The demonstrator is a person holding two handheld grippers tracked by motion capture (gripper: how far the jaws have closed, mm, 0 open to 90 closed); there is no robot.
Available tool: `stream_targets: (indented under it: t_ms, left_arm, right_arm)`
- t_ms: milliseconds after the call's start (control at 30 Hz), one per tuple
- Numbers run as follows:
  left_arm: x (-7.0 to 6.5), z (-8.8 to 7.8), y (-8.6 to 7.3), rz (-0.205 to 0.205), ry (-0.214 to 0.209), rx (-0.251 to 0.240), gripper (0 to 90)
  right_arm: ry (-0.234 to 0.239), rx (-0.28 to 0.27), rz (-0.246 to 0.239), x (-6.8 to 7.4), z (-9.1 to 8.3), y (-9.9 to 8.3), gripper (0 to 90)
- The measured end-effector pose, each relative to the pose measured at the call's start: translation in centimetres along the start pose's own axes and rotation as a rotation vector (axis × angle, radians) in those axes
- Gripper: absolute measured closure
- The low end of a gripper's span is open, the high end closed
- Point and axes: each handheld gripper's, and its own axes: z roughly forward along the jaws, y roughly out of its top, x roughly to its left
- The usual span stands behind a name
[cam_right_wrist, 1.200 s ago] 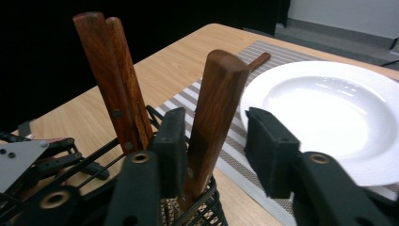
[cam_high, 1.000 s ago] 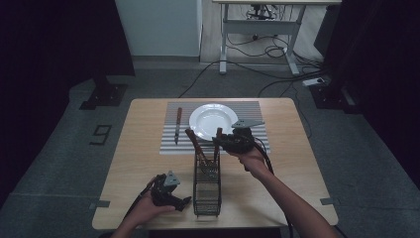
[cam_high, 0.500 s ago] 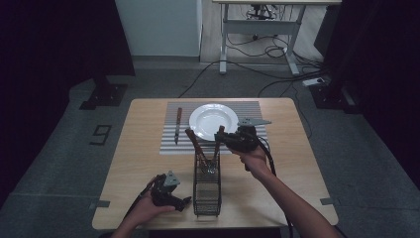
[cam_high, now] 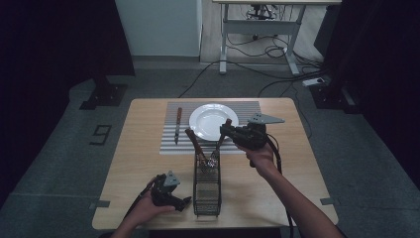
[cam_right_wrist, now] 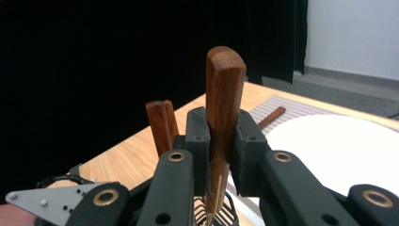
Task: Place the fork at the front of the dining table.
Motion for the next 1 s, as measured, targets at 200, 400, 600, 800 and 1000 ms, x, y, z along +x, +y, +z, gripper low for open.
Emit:
stream_targets:
  t_ms: [200, 400, 600, 800, 1000]
  left_arm:
    - [0.0, 0.0, 0.0, 0.0, 0.0, 0.0, 0.0]
    - [0.0, 0.0, 0.0, 0.0, 0.0, 0.0, 0.0]
    - [0.0, 0.0, 0.0, 0.0, 0.001, -0.001, 0.0]
    - [0.0, 0.0, 0.0, 0.0, 0.001, -0.001, 0.0]
    - [0.0, 0.0, 0.0, 0.0, 0.001, -0.001, 0.0]
  right_arm:
    - [0.01, -0.037, -0.005, 0.3, -0.8, 0.7, 79.5]
    - [0.019, -0.068, -0.015, 0.2, -1.6, 1.1, 79.6]
    - [0.022, -0.118, -0.004, -0.2, -2.8, 1.9, 79.7]
    - [0.007, -0.158, 0.005, -0.7, -4.2, 2.7, 79.7]
    - [-0.012, -0.185, 0.019, -1.3, -5.3, 3.1, 79.8]
